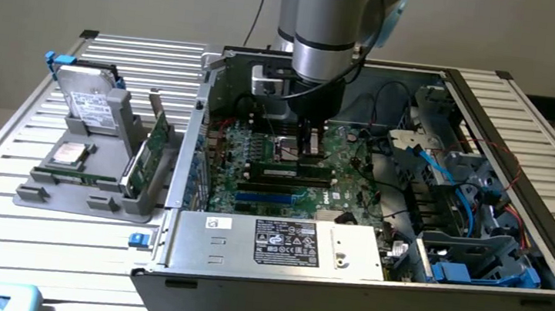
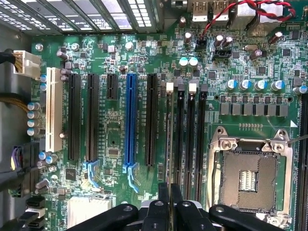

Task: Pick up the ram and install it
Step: 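Insert the ram into the slot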

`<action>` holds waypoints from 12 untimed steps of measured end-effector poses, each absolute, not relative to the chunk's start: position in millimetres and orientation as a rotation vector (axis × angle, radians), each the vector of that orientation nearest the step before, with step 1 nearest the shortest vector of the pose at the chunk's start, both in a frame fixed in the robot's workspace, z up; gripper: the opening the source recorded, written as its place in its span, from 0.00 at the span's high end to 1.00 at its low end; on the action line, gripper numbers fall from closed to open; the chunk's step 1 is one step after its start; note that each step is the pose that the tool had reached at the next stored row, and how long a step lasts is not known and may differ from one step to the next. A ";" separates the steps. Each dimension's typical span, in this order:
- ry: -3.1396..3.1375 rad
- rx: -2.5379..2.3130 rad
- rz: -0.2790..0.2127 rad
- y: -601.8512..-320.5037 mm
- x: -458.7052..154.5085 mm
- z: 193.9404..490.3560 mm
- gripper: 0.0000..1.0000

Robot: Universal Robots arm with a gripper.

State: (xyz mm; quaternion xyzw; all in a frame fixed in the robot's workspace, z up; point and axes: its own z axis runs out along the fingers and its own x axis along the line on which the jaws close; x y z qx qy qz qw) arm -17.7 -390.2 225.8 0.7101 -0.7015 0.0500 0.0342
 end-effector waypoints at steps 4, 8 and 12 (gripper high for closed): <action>-2.157 2.183 0.154 -390.1 -18.0 224.8 0.87; -2.157 2.183 0.154 -390.1 -18.0 223.9 0.87; -2.157 2.183 0.154 -390.1 -18.0 223.8 0.87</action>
